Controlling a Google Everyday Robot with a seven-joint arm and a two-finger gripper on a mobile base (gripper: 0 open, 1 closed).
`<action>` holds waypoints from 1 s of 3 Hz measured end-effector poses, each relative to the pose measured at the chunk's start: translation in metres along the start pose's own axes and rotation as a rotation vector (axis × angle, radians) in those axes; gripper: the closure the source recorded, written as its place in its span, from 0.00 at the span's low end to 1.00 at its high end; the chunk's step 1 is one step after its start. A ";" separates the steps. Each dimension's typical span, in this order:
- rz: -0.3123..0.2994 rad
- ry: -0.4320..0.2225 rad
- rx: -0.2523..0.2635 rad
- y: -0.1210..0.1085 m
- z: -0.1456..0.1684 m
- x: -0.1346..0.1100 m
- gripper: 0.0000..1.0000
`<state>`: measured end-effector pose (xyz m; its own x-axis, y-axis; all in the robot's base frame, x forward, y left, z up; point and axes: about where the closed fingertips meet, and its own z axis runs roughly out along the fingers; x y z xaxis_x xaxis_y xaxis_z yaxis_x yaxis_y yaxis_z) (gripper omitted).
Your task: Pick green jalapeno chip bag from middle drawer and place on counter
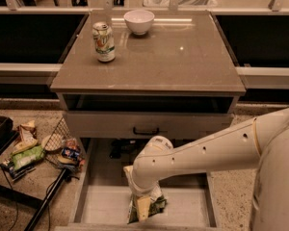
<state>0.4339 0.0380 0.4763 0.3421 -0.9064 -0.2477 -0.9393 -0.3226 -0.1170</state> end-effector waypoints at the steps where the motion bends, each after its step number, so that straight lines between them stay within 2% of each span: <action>1: -0.009 0.007 0.015 -0.008 0.009 0.016 0.00; 2: -0.015 0.028 0.009 -0.015 0.018 0.038 0.00; 3: -0.014 0.044 -0.020 -0.016 0.035 0.056 0.00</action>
Offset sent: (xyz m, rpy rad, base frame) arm 0.0517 -0.0476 -0.0396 -0.0574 -0.0279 0.0186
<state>0.4691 0.0024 0.4305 0.3542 -0.9128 -0.2034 -0.9349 -0.3405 -0.1004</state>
